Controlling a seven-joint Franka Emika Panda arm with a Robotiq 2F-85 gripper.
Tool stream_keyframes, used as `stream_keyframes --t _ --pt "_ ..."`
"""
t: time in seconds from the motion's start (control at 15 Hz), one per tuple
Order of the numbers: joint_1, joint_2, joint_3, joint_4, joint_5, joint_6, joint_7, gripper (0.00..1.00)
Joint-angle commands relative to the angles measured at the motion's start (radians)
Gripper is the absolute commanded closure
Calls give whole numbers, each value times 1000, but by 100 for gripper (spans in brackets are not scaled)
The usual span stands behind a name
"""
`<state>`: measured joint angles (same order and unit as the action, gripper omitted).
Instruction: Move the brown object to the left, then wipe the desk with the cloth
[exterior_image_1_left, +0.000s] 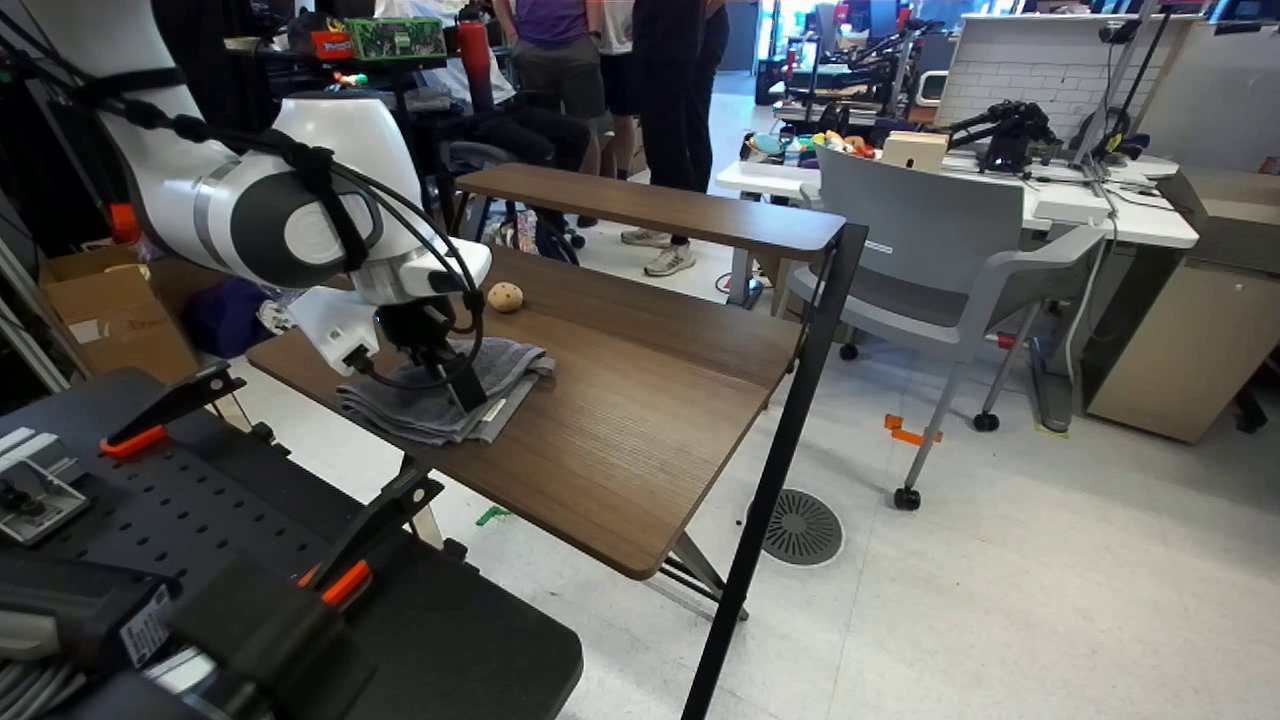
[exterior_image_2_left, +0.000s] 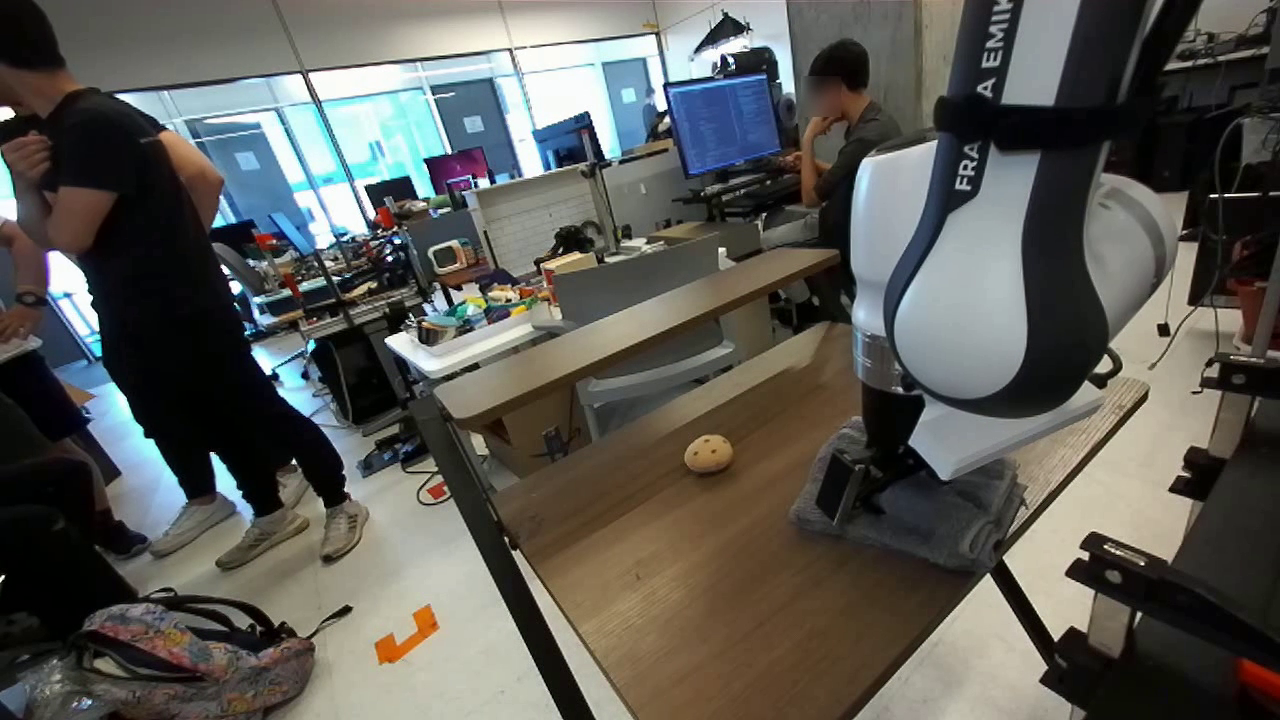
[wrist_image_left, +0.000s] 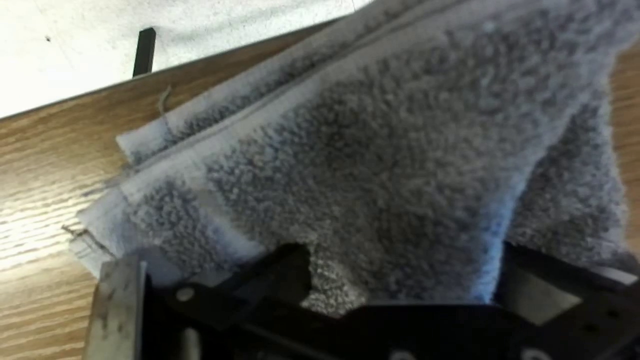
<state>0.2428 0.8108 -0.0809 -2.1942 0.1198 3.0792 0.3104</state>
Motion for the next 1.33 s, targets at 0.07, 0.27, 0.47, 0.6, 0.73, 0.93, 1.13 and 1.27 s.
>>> stream_keyframes --t 0.07,0.27,0.47,0.6,0.73,0.93,1.13,1.27 --pt "-55 -110 33 -108 2 35 -59 0" --pt "-106 -164 74 -178 0 100 -92 0" --pt "-110 -178 78 -196 -1 118 -97 0" --pt "-112 -179 80 -196 -2 118 -99 0" --pt "-57 -179 23 -194 -14 82 -85 0" --pt "-12 -23 9 -24 14 26 -30 0" --pt "-23 -57 14 -52 18 23 -37 0" --pt "-36 -82 33 -84 15 58 -49 0"
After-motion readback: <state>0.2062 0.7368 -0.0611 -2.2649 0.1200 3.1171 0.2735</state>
